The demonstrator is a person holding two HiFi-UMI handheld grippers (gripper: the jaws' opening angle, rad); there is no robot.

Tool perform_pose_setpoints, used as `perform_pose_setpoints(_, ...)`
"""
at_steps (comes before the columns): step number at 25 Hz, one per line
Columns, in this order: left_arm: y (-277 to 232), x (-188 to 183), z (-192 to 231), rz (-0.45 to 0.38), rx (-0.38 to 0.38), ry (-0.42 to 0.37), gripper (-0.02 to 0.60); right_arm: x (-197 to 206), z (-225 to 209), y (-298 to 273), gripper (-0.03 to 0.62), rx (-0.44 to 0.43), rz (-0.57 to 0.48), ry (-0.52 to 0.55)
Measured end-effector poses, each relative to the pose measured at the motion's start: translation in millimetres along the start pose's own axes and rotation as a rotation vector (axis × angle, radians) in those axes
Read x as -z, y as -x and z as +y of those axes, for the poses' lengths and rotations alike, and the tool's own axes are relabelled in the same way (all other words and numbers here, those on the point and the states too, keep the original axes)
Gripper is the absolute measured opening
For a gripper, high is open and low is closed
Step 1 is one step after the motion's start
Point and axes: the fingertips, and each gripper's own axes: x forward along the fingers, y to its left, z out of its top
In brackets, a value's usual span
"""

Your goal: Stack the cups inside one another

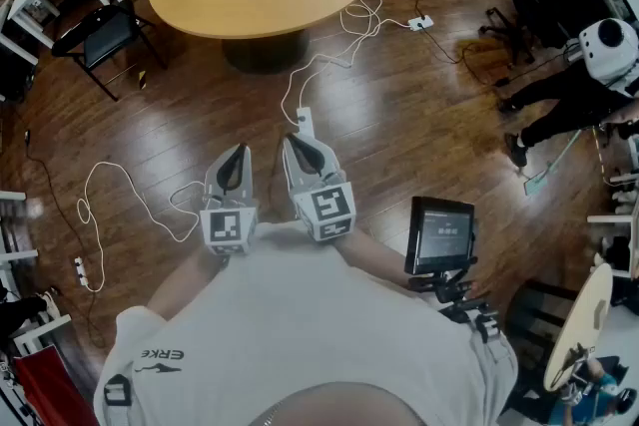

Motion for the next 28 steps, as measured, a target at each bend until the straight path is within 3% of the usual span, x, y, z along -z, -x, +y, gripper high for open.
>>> perform_pose_setpoints(8, -14, -5, -43, 0.004, -0.061, -0.020, 0.002, -11, -36, 18, 0.014, -0.055, -0.034, -0.024)
perform_pose_setpoints(15, -20, -5, -33, -0.006, -0.106, -0.072, 0.002, -13, -38, 7, 0.014, -0.097, -0.043, -0.041)
perform_pose_setpoints(18, -28, -7, -30, -0.001, -0.113, -0.048, 0.002, -13, -41, 0, 0.014, -0.098, -0.038, -0.036)
perform_pose_setpoints(21, -39, -12, -24, 0.012, -0.110, -0.005, 0.002, -15, -45, -11, 0.014, -0.090, -0.036, -0.030)
perform_pose_setpoints(26, -67, -4, -2, -0.022, -0.073, -0.033, 0.002, -12, -52, -38, 0.014, -0.057, -0.021, -0.021)
perform_pose_setpoints(28, -79, -2, 5, 0.001, -0.048, -0.005, 0.002, -10, -58, -51, 0.014, -0.034, -0.010, -0.015)
